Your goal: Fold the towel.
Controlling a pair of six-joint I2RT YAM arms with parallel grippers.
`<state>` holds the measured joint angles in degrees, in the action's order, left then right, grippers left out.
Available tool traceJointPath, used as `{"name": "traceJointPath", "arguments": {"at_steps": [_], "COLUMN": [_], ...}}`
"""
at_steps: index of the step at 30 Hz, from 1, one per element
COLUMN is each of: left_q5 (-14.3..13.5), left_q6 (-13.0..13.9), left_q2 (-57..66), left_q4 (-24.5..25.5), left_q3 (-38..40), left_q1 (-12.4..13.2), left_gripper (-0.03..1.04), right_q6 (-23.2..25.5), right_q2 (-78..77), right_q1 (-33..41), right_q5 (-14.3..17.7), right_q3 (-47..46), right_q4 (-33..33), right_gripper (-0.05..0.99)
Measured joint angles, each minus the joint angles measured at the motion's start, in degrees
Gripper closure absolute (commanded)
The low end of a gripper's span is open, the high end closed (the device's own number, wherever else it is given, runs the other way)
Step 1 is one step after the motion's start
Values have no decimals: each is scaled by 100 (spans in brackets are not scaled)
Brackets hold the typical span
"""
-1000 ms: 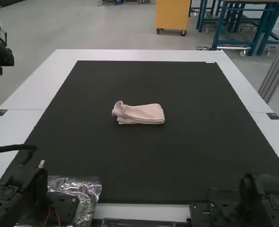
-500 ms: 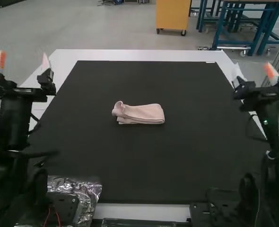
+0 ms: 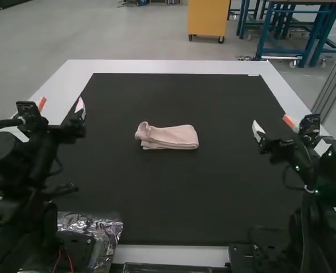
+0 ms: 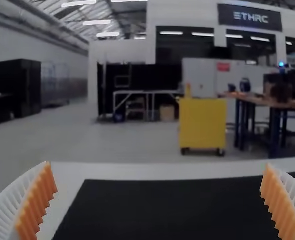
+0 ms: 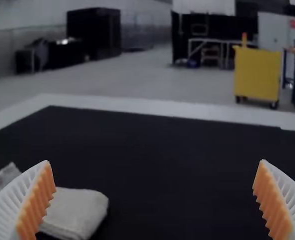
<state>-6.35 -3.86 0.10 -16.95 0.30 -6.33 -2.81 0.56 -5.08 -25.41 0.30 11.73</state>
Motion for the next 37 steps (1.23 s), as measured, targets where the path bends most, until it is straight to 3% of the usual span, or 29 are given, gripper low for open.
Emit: {"name": "traceJointPath", "arguments": {"at_steps": [4, 8, 12, 16, 19, 28, 37], "left_q5": [39, 44, 42, 39, 39, 39, 39], "left_q6": [-111, -140, -140, -201, -286, -358, -380], "left_q2": [0, 0, 0, 0, 0, 0, 0], "left_q4": [455, 1113, 1370, 1567, 1641, 1644, 1644], "left_q3": [0, 0, 0, 0, 0, 2, 0], "left_q1": [0, 2, 2, 13, 13, 13, 11], "left_gripper": [5, 5, 4, 4, 4, 4, 4], "right_q6": [-343, -409, -459, -605, -697, -796, -798], "right_q2": [0, 0, 2, 0, 2, 0, 0], "right_q1": [-72, -205, -345, -415, -413, -415, -413], "right_q5": [321, 1182, 2065, 2479, 2542, 2090, 2039], "right_q3": [2, 2, 2, 2, 2, 2, 2], "right_q4": [-162, -505, -647, -960, -1012, -1163, -1161], "right_gripper": [2, 2, 2, 2, 2, 2, 2]}}
